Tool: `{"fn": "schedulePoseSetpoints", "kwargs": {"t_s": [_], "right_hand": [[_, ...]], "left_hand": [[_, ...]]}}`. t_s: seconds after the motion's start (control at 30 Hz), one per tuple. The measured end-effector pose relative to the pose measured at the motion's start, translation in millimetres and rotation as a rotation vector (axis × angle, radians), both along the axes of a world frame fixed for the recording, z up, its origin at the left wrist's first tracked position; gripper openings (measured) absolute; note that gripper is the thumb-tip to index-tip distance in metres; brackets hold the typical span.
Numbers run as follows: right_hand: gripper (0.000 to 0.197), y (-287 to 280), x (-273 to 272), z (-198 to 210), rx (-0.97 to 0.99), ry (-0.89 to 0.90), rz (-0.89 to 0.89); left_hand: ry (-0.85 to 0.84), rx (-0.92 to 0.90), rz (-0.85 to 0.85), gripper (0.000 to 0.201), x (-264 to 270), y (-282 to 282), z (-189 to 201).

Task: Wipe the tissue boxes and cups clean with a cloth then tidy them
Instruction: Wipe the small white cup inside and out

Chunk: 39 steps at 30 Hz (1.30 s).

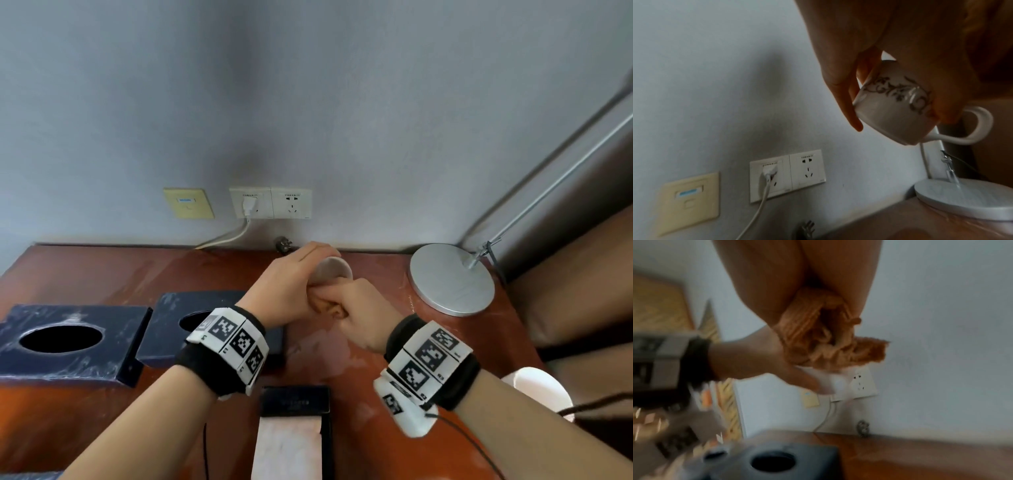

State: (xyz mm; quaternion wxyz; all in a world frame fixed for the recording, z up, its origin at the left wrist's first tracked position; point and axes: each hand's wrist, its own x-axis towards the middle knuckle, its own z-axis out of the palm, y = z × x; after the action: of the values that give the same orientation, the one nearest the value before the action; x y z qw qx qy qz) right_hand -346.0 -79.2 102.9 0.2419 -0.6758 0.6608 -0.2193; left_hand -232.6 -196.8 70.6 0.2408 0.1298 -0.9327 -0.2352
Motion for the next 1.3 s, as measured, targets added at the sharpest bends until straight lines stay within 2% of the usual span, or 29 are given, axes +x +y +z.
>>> {"fn": "schedulePoseSetpoints", "kwargs": {"t_s": [0.07,0.17,0.23,0.33,0.4,0.43,0.5,0.57,0.6,0.67,0.73,0.83,0.87,0.93,0.97,1.03,1.1,1.13,1.2,1.3], "right_hand": [[0.029,-3.0,-4.6,-2.9,0.033,0.233,0.148],[0.029,-4.5,0.5,-6.8,-0.15,0.47,0.235],[0.037,-6.1,2.5,-14.1,-0.287,0.547,0.228],[0.038,-4.8,2.7,-23.8,-0.221,0.612,0.189],[0.039,-1.4,4.1,-27.7,-0.206,0.609,0.079],[0.04,0.7,6.7,-29.6,-0.189,0.574,0.045],[0.049,5.7,11.5,-26.8,-0.076,0.351,-0.002],[0.034,9.0,12.3,-10.9,0.117,0.106,-0.079],[0.031,8.1,9.0,-4.7,0.153,-0.002,-0.114],[0.035,6.1,0.3,3.6,0.157,-0.144,-0.191],[0.034,2.3,-1.3,7.4,0.08,-0.126,-0.196],[0.047,2.0,9.7,-3.1,-0.03,0.128,-0.165],[0.045,3.9,15.5,-8.1,-0.058,0.128,-0.157],[0.036,10.9,22.3,-13.4,-0.084,-0.024,-0.157],[0.039,13.2,20.1,-13.4,-0.057,-0.09,-0.17],[0.039,13.7,10.5,-6.9,0.055,-0.125,-0.16],[0.034,12.1,-2.4,6.4,0.148,-0.113,-0.157],[0.032,11.8,-10.8,13.1,0.161,-0.144,-0.194],[0.032,13.2,-26.3,24.5,0.133,-0.323,-0.342],[0.041,20.1,-45.3,30.8,-0.128,-0.564,-0.619]], "left_hand": [[-0.058,-0.002,-0.002,0.059,3.3,1.9,-8.1],[-0.08,0.097,0.017,0.063,6.6,3.4,-11.0],[-0.091,0.096,-0.021,0.064,6.7,4.1,-7.7],[-0.06,0.021,-0.03,0.058,4.1,6.9,-2.9],[-0.035,-0.013,-0.021,0.053,2.7,7.5,0.3],[-0.04,-0.022,-0.021,0.051,2.1,8.2,1.7],[-0.086,-0.044,-0.024,0.056,1.5,8.8,1.1],[-0.135,-0.042,-0.022,0.062,2.6,9.9,-7.0],[-0.145,-0.022,-0.011,0.061,3.8,10.5,-11.7],[-0.139,0.035,0.031,0.061,6.6,9.5,-15.4],[-0.109,0.06,0.048,0.065,5.4,6.9,-9.6],[-0.1,0.045,0.018,0.066,-1.6,7.9,2.9],[-0.098,0.036,0.016,0.067,-3.0,8.5,4.8],[-0.103,0.011,0.024,0.064,-2.8,9.6,2.9],[-0.11,0.0,0.023,0.063,-1.7,10.1,0.1],[-0.126,0.021,0.015,0.064,2.0,13.0,-6.6],[-0.128,0.115,0.029,0.066,4.4,16.9,-10.5],[-0.114,0.157,0.044,0.066,4.6,18.0,-10.3],[-0.072,0.213,0.1,0.068,5.3,15.9,-4.9],[0.027,0.354,0.21,0.072,8.5,7.8,10.9]]}}
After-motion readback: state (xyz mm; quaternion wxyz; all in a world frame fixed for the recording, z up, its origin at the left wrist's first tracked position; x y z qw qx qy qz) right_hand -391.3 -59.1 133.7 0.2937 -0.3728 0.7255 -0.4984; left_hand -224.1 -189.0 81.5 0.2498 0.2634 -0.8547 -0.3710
